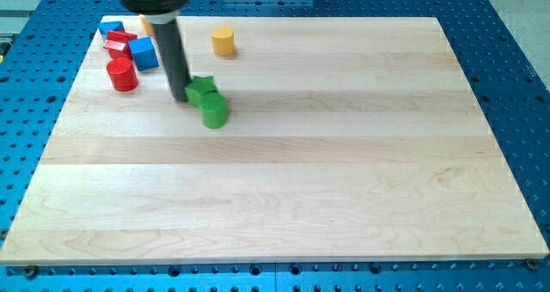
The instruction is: Push green blocks a bit down
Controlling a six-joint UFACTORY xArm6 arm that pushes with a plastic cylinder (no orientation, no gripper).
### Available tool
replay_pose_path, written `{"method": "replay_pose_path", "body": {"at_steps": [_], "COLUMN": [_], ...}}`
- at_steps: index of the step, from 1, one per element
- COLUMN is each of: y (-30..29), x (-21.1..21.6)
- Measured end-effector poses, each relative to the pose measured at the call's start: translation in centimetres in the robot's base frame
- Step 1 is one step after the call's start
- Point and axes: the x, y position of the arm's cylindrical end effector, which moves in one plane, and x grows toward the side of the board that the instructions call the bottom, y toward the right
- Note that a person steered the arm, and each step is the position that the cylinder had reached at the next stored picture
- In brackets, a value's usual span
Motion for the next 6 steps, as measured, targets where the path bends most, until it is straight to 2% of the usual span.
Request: {"method": "replay_pose_path", "body": {"at_steps": [1, 2, 3, 4, 5, 6], "y": [1.8, 2.3, 4.7, 5.1, 3.9, -5.5], "x": [1.9, -2.0, -1.0, 1.9, 1.8, 2.6]}}
